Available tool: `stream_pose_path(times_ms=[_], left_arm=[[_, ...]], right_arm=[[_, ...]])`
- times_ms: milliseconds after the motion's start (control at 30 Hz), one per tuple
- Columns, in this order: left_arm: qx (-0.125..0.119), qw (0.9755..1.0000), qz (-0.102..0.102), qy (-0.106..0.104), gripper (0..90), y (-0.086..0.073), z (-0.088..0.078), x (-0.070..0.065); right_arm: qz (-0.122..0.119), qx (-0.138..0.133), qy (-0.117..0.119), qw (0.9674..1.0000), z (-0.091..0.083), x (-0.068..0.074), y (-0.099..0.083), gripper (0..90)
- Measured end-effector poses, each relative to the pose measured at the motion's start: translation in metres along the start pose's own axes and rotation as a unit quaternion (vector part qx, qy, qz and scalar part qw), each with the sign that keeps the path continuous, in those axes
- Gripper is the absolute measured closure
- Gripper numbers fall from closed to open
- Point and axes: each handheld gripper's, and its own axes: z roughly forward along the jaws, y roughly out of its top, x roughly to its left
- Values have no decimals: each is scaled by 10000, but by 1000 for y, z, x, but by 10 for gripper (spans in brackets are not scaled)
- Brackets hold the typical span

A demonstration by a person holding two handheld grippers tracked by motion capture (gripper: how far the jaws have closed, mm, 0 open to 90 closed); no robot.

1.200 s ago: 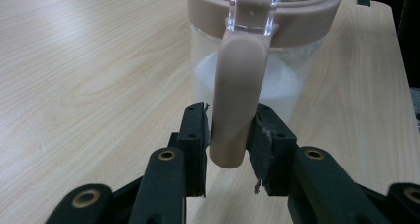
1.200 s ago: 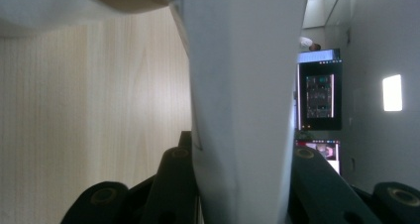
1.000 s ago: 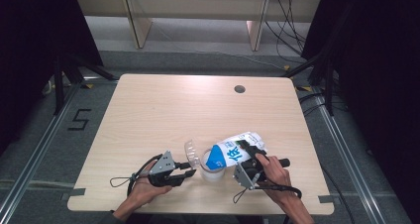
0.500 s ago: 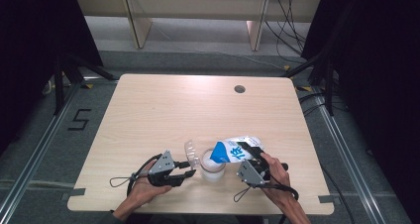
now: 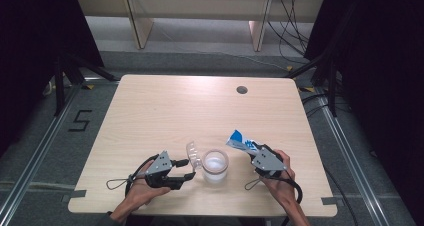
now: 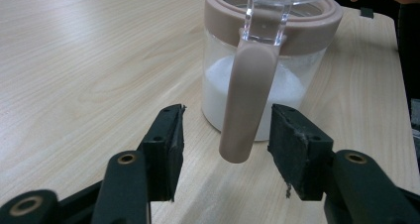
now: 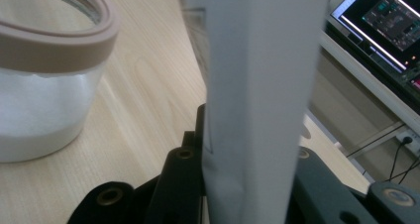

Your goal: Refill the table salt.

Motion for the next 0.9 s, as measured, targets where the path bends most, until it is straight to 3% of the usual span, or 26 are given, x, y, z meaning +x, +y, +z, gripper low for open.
stream_pose_path(times_ms=[100, 167, 200, 233, 300, 433, 467, 567, 600, 667, 700, 733, 767, 800, 867, 900], left_arm=[[-13, 10000, 37, -27, 449, 0, -1, 1], [22, 10000, -1, 9, 448, 1, -2, 1], [21, 9999, -167, 32, 448, 0, -3, -1], [10, 10000, -71, 17, 447, 0, -3, 1], [-11, 9999, -148, -12, 442, 0, -4, 2], [-29, 9996, -280, 22, 434, -2, -7, 1], [-38, 9998, -201, -23, 430, -2, -7, 3], [-4, 9997, -231, 34, 418, -2, -9, 2], [8, 9998, -214, 24, 411, -2, -10, 2], [9, 9997, -255, 37, 400, -3, -10, 2], [7, 9996, -265, 39, 396, -3, -10, 2], [16, 9997, -259, 42, 390, -3, -10, 2], [27, 9994, -341, 68, 383, -3, -11, 1], [35, 9996, -264, 52, 376, -3, -11, 2], [32, 9995, -301, 58, 362, -3, -11, 2], [13, 9994, -335, 59, 359, -3, -11, 1]], right_arm=[[232, -57, -17, 9997, 1, -3, -3, 786], [328, -95, 27, 9994, 1, -6, -4, 788], [460, -102, -15, 9989, 1, -7, -6, 788], [484, -134, -34, 9987, 2, -9, -7, 788], [693, -211, 20, 9974, 3, -12, -9, 788], [1062, -324, -7, 9938, 5, -17, -14, 789], [1170, -343, 13, 9925, 6, -19, -14, 789], [1343, -407, 1, 9901, 7, -22, -17, 790], [1504, -381, 38, 9879, 7, -23, -19, 790], [1532, -394, 3, 9874, 9, -25, -21, 790], [1657, -350, -19, 9856, 9, -25, -23, 791], [1614, -375, -74, 9861, 11, -27, -25, 791], [1771, -368, 3, 9835, 11, -26, -26, 791], [1719, -319, -19, 9846, 11, -27, -27, 791], [1965, -294, 63, 9800, 13, -26, -28, 792], [1954, -314, -6, 9802, 14, -28, -30, 792]])
